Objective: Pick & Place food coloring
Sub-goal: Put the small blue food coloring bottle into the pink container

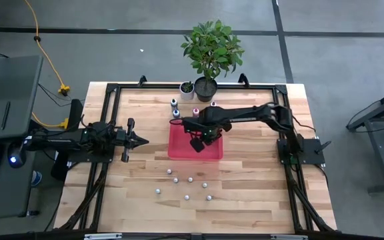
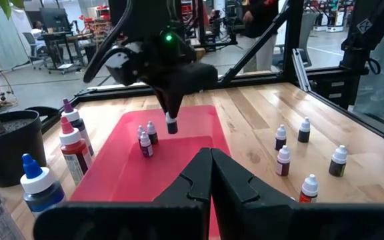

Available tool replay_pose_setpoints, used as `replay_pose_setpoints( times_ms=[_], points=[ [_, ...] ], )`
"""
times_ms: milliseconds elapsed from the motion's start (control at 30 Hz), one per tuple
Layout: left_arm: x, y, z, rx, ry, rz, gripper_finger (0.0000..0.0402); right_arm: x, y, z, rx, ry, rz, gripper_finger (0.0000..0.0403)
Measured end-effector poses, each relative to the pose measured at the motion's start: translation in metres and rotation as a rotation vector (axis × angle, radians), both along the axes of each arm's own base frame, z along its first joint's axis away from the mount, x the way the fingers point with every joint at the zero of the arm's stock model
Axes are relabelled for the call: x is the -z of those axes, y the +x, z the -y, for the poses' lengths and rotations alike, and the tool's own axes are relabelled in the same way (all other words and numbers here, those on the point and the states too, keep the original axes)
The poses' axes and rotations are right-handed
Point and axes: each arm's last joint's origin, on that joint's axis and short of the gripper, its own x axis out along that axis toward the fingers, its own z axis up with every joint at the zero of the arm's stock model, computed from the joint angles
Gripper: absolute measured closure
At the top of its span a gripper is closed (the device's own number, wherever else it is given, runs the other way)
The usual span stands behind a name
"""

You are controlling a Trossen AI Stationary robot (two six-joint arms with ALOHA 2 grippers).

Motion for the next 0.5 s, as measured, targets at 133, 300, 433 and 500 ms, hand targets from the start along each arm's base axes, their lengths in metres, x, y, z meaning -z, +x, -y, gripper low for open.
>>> replay_pose_setpoints(
  times_ms=[133, 300, 433, 500],
  points=[
    [0.000, 0.000, 0.000, 0.000, 0.000, 0.000, 0.0401, 0.005, 0.001, 0.007, 0.028, -0.014, -0.015, 0.0365],
    [0.000, 0.000, 0.000, 0.000, 0.000, 0.000, 0.0401, 0.005, -0.004, 0.015, 0.077, -0.037, -0.051, 0.0365],
    [0.000, 0.000, 0.000, 0.000, 0.000, 0.000, 0.0401, 0.005, -0.005, 0.016, 0.088, -0.048, -0.070, 0.0363],
    [0.000, 0.000, 0.000, 0.000, 0.000, 0.000, 0.0401, 0.005, -0.005, 0.016, 0.088, -0.047, -0.069, 0.0365]
  ],
)
